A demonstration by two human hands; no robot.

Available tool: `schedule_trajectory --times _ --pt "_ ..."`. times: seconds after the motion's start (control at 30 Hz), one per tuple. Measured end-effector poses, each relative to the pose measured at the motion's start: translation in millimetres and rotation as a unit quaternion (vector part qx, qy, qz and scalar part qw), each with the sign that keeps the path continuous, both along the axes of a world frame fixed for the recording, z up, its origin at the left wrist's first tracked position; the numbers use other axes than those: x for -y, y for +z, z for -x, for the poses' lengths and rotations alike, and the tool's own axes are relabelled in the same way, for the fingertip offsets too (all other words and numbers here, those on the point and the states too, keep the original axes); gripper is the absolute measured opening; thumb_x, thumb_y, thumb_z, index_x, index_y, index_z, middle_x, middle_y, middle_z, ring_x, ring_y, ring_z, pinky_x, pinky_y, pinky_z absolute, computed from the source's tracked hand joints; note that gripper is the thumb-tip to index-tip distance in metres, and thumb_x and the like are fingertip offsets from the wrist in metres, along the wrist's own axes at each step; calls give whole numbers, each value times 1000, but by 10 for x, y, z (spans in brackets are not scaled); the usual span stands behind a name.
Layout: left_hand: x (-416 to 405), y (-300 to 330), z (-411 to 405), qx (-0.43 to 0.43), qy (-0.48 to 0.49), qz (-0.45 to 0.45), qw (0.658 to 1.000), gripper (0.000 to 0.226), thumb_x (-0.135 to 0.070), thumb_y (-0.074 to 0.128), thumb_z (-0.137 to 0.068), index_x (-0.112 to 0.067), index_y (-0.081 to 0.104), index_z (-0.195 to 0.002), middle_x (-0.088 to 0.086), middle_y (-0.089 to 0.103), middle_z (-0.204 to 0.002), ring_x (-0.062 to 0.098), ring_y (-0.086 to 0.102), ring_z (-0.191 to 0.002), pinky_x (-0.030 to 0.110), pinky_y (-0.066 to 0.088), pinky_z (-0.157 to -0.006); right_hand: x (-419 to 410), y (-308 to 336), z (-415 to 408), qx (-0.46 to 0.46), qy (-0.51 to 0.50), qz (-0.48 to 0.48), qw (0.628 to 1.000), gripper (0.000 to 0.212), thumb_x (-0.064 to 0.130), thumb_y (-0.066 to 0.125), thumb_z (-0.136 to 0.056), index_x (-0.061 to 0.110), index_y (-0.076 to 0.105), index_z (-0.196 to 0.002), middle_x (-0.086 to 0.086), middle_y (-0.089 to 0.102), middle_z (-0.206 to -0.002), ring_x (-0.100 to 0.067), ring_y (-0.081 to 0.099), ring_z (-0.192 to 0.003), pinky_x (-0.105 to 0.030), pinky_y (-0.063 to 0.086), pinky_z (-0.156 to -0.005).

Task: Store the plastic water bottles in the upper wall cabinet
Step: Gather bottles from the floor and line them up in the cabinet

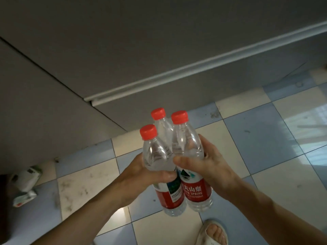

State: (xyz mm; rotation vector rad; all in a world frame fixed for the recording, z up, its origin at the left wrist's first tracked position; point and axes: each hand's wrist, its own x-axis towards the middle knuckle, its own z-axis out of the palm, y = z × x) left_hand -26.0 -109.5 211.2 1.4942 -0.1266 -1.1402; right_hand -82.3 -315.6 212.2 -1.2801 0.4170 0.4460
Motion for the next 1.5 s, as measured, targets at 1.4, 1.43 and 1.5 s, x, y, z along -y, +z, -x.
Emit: schedule_trajectory --times 1.4,1.43,1.5 --pt "-3212 8066 -686 386 85 47 917 43 -47 80 -74 -45 70 -116 -10 76 -116 11 74 -105 34 56 -87 -3346 7850 -884 336 -22 25 941 30 34 89 -63 37 76 -90 -6 80 -100 -25 78 -91 -28 61 -69" --pt "-3271 8253 -756 402 86 48 910 43 -47 80 -75 -45 70 -116 -10 76 -116 11 74 -105 34 57 -87 -3403 8023 -966 351 -22 24 936 29 35 89 -62 37 76 -88 -5 80 -99 -25 78 -90 -28 61 -67" --pt "-3353 8610 -883 433 93 49 895 39 -46 79 -76 -43 72 -114 -9 77 -114 12 74 -103 32 57 -86 -3496 8357 -1126 381 -31 22 924 28 35 89 -62 37 76 -86 -5 80 -97 -25 78 -88 -28 61 -66"
